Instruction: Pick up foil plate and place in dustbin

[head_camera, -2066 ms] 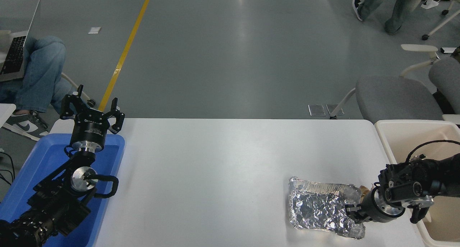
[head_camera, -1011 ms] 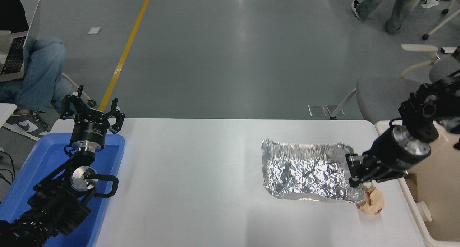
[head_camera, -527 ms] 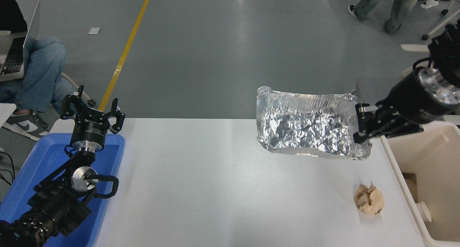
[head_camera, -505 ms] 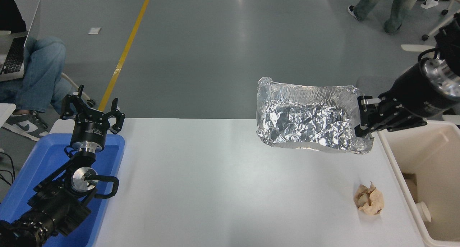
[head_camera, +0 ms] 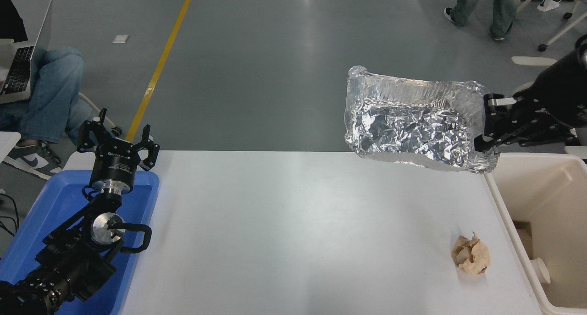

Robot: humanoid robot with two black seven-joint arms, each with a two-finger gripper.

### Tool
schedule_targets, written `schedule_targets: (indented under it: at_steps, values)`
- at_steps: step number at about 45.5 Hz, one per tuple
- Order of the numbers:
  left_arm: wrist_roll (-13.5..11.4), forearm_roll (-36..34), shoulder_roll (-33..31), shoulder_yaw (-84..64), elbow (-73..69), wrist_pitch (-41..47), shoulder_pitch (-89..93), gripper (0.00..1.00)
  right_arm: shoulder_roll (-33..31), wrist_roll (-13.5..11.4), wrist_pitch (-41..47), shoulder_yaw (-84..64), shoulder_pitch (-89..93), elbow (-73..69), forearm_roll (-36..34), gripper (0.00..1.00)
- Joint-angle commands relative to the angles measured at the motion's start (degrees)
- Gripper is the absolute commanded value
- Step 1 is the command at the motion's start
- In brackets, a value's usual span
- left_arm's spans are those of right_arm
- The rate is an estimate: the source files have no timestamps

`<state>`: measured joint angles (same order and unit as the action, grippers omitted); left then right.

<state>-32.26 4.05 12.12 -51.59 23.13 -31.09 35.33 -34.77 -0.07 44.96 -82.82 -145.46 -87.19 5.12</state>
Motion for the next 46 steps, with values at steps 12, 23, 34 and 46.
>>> schedule_targets:
  at_steps: [12, 23, 34, 46]
  values:
    - [0.0, 0.0, 0.0, 0.0, 0.1, 0.0, 0.0, 0.99, -14.5, -0.1, -9.4, -11.0, 8.0, 11.1, -1.9, 0.0]
    - [0.0, 0.0, 0.1, 0.0, 0.0, 0.0, 0.0, 0.99, -18.9, -0.3, -18.5, -3.7, 29.8, 27.1, -2.5, 0.0]
    - [0.0, 0.0, 0.0, 0.0, 0.0, 0.0, 0.0, 0.99, -18.8, -0.8, -18.9, 17.9, 59.8, 46.1, -7.0, 0.0]
    - [0.0, 0.0, 0.1, -0.1, 0.0, 0.0, 0.0, 0.99, -15.0, -3.1, -19.8, 34.3, 81.1, 62.7, -7.1, 0.0]
